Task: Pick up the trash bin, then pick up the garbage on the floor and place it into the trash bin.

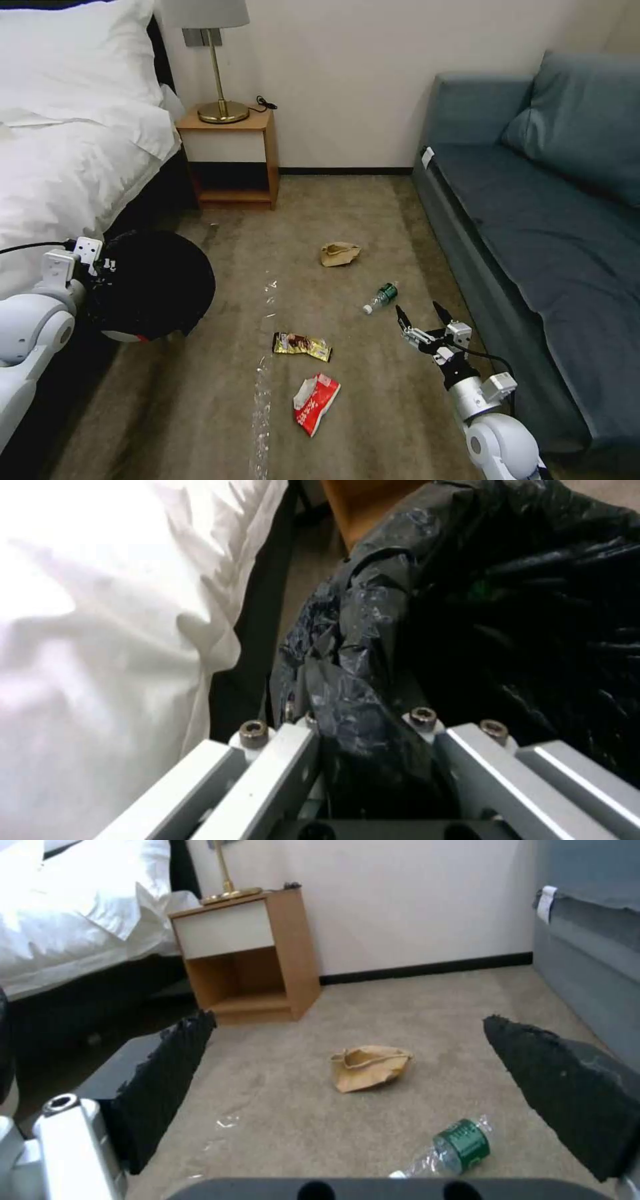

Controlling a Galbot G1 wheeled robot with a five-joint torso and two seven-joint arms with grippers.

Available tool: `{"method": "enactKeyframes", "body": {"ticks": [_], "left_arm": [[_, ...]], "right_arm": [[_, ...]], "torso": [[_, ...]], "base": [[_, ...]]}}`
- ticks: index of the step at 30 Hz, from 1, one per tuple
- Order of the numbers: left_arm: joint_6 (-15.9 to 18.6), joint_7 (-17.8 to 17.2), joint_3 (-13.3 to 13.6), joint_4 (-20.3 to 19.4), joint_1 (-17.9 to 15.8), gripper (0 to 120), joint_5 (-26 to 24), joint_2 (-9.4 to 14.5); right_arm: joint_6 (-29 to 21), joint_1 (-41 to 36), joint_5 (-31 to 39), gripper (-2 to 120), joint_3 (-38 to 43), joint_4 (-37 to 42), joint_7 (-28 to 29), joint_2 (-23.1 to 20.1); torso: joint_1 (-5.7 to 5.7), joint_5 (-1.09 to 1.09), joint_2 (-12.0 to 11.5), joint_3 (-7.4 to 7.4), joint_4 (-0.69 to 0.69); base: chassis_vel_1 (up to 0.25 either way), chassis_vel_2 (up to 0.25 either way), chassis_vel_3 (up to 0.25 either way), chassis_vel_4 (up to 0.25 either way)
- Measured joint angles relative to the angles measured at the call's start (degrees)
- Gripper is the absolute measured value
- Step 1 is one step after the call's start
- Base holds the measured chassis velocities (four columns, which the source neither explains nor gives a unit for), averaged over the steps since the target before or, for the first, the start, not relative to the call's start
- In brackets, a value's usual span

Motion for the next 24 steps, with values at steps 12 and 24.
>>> {"method": "enactKeyframes", "body": {"ticks": [12, 24], "left_arm": [[-0.9, 1.4, -3.7, -1.4, 2.8, 4, -1.0, 1.3], [-1.4, 2.7, -4.7, -4.4, 5.7, 4, -0.5, 1.2]], "right_arm": [[-5.7, 3.6, -0.2, 100, -5.9, -2.6, 0.0, -3.2], [-10.4, 19.5, -1.7, 100, -25.6, -19.7, -6.3, -7.2]], "torso": [[0.0, -0.01, 0.0, -0.01, 0.02], [0.0, 0.0, 0.0, -0.01, 0.03]], "base": [[-0.01, 0.005, 0.012, -0.008], [0.0, 0.0, 0.0, 0.0]]}}
